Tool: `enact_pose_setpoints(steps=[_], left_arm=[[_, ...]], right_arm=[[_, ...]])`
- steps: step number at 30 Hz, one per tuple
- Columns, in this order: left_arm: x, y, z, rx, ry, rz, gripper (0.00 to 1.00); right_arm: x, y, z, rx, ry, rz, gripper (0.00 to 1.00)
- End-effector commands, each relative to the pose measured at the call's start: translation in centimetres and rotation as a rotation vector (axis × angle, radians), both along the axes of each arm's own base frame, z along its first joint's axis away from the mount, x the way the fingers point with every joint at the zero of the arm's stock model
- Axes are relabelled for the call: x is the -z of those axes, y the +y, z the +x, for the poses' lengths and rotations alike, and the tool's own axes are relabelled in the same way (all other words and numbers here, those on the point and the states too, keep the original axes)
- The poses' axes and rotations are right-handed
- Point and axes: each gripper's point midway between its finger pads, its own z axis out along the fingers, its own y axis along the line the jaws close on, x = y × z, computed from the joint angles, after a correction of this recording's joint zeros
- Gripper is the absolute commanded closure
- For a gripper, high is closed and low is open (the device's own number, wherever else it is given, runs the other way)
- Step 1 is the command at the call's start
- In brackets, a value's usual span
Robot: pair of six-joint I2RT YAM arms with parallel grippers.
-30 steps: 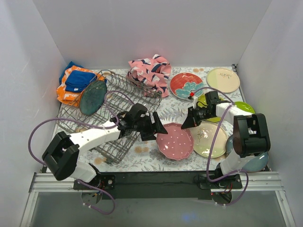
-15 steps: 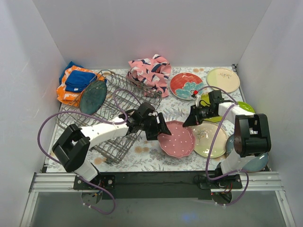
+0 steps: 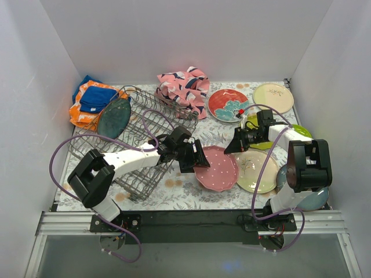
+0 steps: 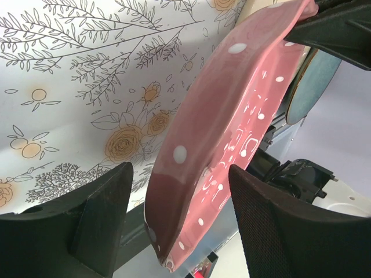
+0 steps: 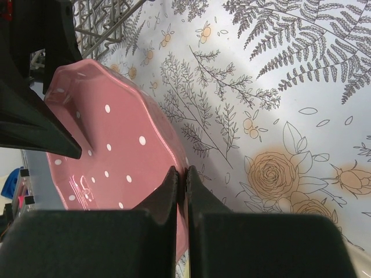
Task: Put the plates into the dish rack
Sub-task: Pass the plate from the right arm to the left
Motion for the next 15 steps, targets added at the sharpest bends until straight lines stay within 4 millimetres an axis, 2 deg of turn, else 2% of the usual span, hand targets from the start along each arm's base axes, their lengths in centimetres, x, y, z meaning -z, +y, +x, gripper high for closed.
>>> enact_pose_setpoints(steps=[1, 7, 10, 14, 15], left_arm=[[-1.33, -0.85, 0.19, 0.019, -0.024, -0.037, 0.35], [-0.94, -0.92, 0.09, 0.022, -0.01, -0.034, 0.38], [-0.92, -1.06, 0.08, 0.024, -0.005, -0.037, 0.42], [-1.44, -1.37, 0.01, 0.034, -0.01, -0.057, 0.56], [-1.72, -1.43, 0.12, 0.033, -0.013, -0.064, 0.66]], right_arm=[[-4.1, 1.04, -0.26, -0.015, 0.046, 0.15, 0.99], [-4.53, 0.91, -0.1, -0.013, 0.029, 0.155, 0.99], [-4.68, 0.85, -0.14, -0.012, 0.025, 0.159, 0.99], [-4.52, 0.77, -0.19, -0.009, 0.029, 0.161, 0.99], [-4.6, 0.83, -0.24, -0.012, 0.028, 0.163, 0.99]])
